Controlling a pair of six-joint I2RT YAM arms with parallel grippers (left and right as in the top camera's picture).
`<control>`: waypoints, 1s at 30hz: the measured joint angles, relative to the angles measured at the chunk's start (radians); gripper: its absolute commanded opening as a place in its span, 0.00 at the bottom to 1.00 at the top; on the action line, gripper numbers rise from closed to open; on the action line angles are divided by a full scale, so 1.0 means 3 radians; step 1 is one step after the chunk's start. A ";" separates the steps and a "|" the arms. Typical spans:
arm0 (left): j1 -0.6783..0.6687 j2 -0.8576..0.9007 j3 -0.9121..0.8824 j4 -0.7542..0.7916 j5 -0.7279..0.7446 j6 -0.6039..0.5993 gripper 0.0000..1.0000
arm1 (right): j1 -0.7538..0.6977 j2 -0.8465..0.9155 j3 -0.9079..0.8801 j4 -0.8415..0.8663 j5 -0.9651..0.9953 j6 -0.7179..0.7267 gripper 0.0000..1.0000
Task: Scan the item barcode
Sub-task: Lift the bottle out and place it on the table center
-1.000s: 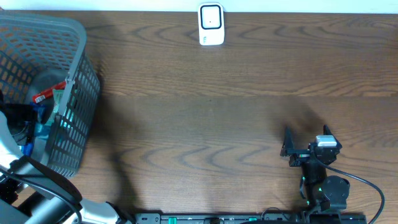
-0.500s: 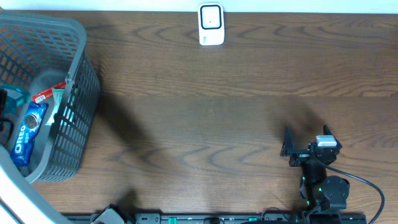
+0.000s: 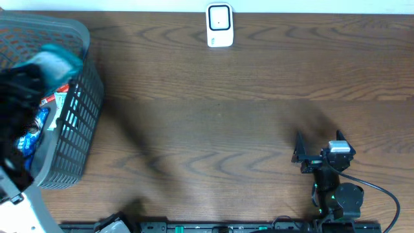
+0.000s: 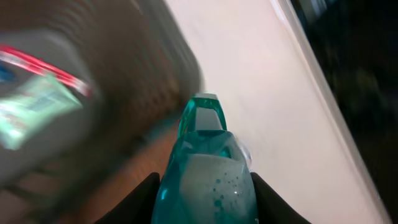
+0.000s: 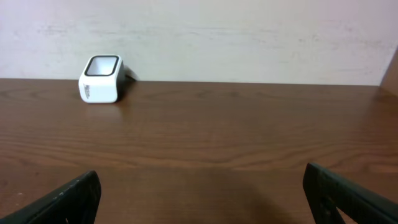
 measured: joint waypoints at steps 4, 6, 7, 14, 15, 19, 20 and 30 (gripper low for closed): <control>-0.0661 0.0056 0.0000 -0.0108 0.0072 0.0345 0.35 | 0.0000 0.0000 0.0000 0.0000 0.0000 0.0001 0.99; -0.1012 0.0111 0.0000 -0.0209 0.0019 0.0573 0.35 | 0.0000 0.0000 0.0000 0.0000 -0.0001 0.0001 0.99; -0.1157 0.0139 0.0000 -0.0257 -0.0038 0.0688 0.35 | 0.0000 0.0000 0.0000 0.0000 0.0000 0.0001 0.99; -0.1953 0.0468 0.0000 -0.0543 -0.0589 0.1574 0.38 | 0.0000 0.0000 0.0000 0.0000 0.0000 0.0000 0.99; -0.2023 0.0535 0.0000 -0.0586 -0.0652 0.1713 0.38 | 0.0000 0.0000 0.0000 0.0000 0.0000 0.0001 0.99; -0.2228 0.0842 0.0000 -0.0699 -0.0797 0.2160 0.37 | 0.0000 0.0000 0.0000 0.0000 0.0000 0.0001 0.99; -0.2266 0.0926 0.0000 -0.0711 -0.0821 0.2247 0.37 | 0.0000 0.0000 0.0000 0.0001 0.0000 0.0001 0.99; -0.2635 0.1776 0.0000 -0.0710 -0.0908 0.2962 0.37 | 0.0000 0.0000 0.0000 0.0000 0.0000 0.0000 0.99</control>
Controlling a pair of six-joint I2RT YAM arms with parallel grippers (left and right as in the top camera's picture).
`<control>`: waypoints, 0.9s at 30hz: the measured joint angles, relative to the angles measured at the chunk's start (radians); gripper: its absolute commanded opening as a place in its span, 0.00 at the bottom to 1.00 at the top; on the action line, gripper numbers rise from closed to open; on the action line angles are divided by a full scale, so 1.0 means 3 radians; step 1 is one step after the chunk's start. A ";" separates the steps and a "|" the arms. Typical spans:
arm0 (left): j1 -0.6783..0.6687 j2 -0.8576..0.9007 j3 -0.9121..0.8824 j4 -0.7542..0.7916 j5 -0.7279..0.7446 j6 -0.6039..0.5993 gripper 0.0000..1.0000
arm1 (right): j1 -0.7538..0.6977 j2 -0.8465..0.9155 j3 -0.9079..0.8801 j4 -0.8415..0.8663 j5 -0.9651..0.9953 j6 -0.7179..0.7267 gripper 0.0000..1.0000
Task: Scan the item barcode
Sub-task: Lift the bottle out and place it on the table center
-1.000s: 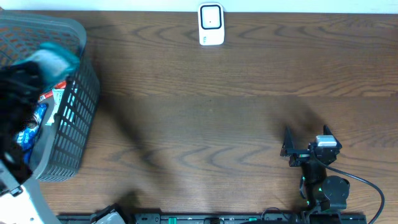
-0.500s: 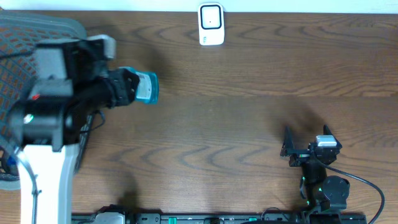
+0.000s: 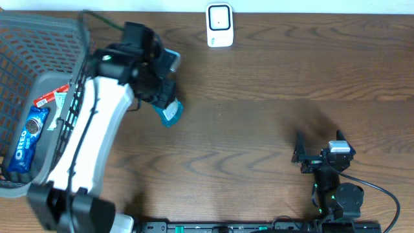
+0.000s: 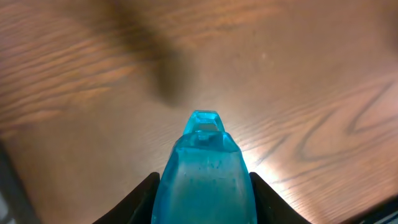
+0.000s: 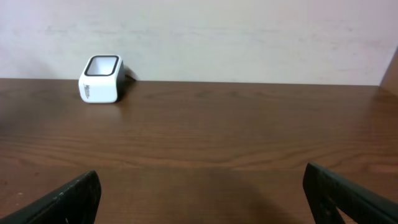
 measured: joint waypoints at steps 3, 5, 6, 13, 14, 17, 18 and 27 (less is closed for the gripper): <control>-0.0097 0.0182 0.0000 0.0047 -0.0001 0.0210 0.37 | 0.0000 0.0000 0.0000 0.0000 0.0000 0.0001 0.99; -0.0141 0.0272 0.0000 0.0088 0.0000 0.0323 0.37 | 0.0000 0.0000 0.0000 0.0000 0.0000 0.0001 0.99; -0.0158 0.0319 0.0000 0.0107 0.0000 0.0381 0.37 | 0.0000 0.0000 0.0000 0.0000 0.0000 0.0000 0.99; -0.0177 0.0535 0.0000 0.0402 -0.0003 0.0638 0.37 | 0.0000 0.0000 0.0000 0.0000 0.0000 0.0001 0.99; -0.0177 0.0556 0.0000 0.0458 -0.0001 0.0656 0.37 | 0.0000 0.0000 0.0000 0.0000 0.0000 0.0000 0.99; -0.0177 0.0595 0.0000 0.0604 -0.0001 0.0707 0.37 | 0.0000 0.0000 0.0000 0.0000 0.0000 0.0001 0.99; -0.0177 0.0599 0.0000 0.0633 0.0000 0.0716 0.37 | 0.0000 0.0000 0.0000 0.0000 0.0000 0.0000 0.99; -0.0177 0.0599 -0.0170 0.1007 0.0001 0.0829 0.37 | 0.0000 0.0000 0.0000 0.0000 0.0000 0.0001 0.99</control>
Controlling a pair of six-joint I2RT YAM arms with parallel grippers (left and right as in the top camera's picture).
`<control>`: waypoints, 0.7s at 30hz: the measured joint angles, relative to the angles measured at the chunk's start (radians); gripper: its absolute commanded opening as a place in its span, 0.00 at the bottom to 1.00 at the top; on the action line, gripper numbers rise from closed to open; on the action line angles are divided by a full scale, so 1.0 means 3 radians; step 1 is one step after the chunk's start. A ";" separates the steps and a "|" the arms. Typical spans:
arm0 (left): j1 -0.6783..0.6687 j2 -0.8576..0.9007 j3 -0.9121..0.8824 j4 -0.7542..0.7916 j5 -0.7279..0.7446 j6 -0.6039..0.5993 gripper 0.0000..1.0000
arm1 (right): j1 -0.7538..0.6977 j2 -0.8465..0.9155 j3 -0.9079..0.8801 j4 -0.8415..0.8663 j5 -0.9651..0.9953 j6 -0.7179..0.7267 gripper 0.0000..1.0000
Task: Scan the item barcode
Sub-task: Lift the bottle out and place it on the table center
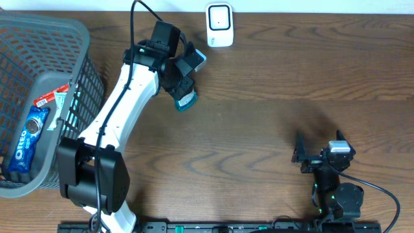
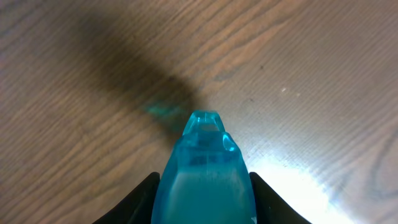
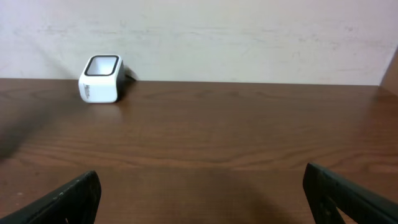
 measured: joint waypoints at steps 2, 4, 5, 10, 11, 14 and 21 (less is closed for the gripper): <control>0.0000 0.0000 -0.0099 0.0048 0.0000 0.0051 0.37 | 0.0000 0.0000 0.0000 0.0000 0.0000 -0.0001 0.99; 0.0000 0.0001 -0.0191 0.0089 0.0000 0.0088 0.37 | 0.0000 0.0000 0.0000 0.0000 0.0000 0.0000 0.99; 0.0000 0.0001 -0.0224 0.0112 -0.0001 0.0104 0.37 | 0.0000 0.0000 0.0000 0.0000 0.0000 0.0000 0.99; 0.0000 0.0003 -0.0257 0.0198 0.0000 0.0149 0.38 | 0.0000 0.0000 0.0000 0.0000 0.0000 0.0000 0.99; 0.0000 0.0004 -0.0257 0.0206 0.0000 0.0149 0.38 | 0.0000 0.0000 0.0000 0.0000 0.0000 -0.0001 0.99; 0.0000 0.0066 -0.0257 0.0202 0.0000 0.0149 0.38 | 0.0000 0.0000 0.0000 0.0000 0.0000 0.0000 0.99; 0.0000 0.0175 -0.0202 0.0256 0.0071 0.0174 0.99 | 0.0000 0.0000 0.0000 0.0001 0.0000 0.0000 0.99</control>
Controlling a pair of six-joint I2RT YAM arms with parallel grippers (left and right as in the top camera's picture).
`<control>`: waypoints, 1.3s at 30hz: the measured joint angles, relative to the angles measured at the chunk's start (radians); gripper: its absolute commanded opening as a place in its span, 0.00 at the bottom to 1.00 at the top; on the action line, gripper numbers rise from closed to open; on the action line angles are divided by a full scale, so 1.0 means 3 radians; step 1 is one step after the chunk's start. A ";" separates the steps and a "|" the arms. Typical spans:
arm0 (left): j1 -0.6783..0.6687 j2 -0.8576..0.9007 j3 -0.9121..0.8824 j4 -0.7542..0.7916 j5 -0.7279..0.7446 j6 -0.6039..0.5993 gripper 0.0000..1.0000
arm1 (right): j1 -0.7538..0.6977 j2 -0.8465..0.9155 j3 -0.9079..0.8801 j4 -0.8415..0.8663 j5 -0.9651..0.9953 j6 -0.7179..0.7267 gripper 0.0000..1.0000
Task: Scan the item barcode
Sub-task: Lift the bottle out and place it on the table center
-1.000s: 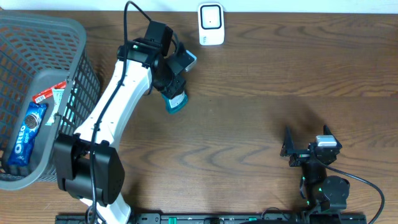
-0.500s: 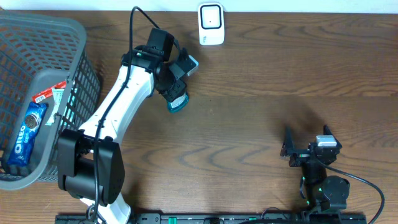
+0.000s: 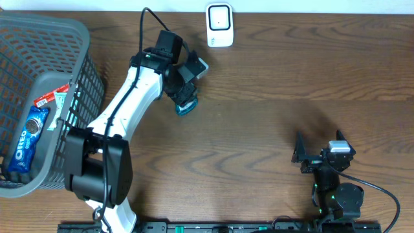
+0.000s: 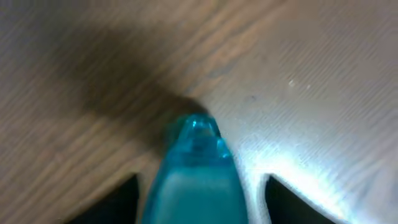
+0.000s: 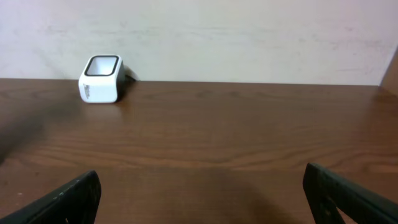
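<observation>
A teal translucent bottle [image 3: 184,105] [image 4: 196,174] stands nose down, its tip on the wood, below and left of the white barcode scanner [image 3: 219,26] [image 5: 99,79]. My left gripper [image 3: 182,96] [image 4: 202,193] is around the bottle, jaws open, with a thin strip of table showing on each side between fingers and bottle. The left wrist view is blurred. My right gripper [image 3: 315,155] [image 5: 202,202] rests open at the front right with nothing between its fingers.
A grey mesh basket [image 3: 84,97] stands at the left edge, holding an Oreo pack [image 3: 31,128] and a red-and-white packet [image 3: 53,98]. The scanner stands at the table's [image 3: 291,71] back edge, against a pale wall [image 5: 249,31].
The left gripper's jaws have spread away from the bottle's sides, and the bottle's tip now meets its shadow on the table. The arm barely shifted. The right arm has not moved.
First my left gripper held the teal bottle over the basket at the left. It then held the bottle over the table right of the basket, then closer to the scanner. Now the bottle's tip is on the wood there and the jaws are open.
</observation>
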 measured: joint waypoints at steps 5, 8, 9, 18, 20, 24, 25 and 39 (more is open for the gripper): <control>-0.0004 0.0005 0.0028 -0.0036 0.0015 -0.0042 0.98 | 0.0000 0.0000 0.0000 -0.0001 0.0000 0.0000 0.99; -0.0004 -0.0013 0.0039 -0.0122 0.0006 -0.0053 0.98 | 0.0000 0.0000 0.0000 -0.0001 0.0000 0.0000 0.99; -0.0005 -0.0023 0.0039 -0.0146 0.0001 -0.0053 0.98 | 0.0000 0.0000 0.0000 -0.0001 0.0000 0.0000 0.99; -0.0006 -0.0554 0.0041 -0.0160 -0.0010 -0.0060 0.98 | 0.0000 0.0000 0.0000 -0.0001 0.0000 0.0000 0.99; -0.0006 -0.0682 0.0046 -0.0160 -0.0010 -0.0067 0.98 | 0.0000 0.0000 0.0000 -0.0001 0.0000 -0.0001 0.99; -0.0006 -0.0769 0.0055 -0.0159 -0.0011 -0.0079 0.98 | 0.0000 0.0000 0.0000 -0.0001 0.0000 0.0000 0.99; -0.0006 -0.0769 0.0056 -0.0160 -0.0015 -0.0081 0.98 | 0.0000 0.0000 0.0000 -0.0001 0.0000 0.0000 0.99; -0.0006 -0.0823 0.0062 -0.0161 -0.0347 -0.0209 0.98 | 0.0000 0.0000 0.0000 0.0000 0.0000 -0.0001 0.99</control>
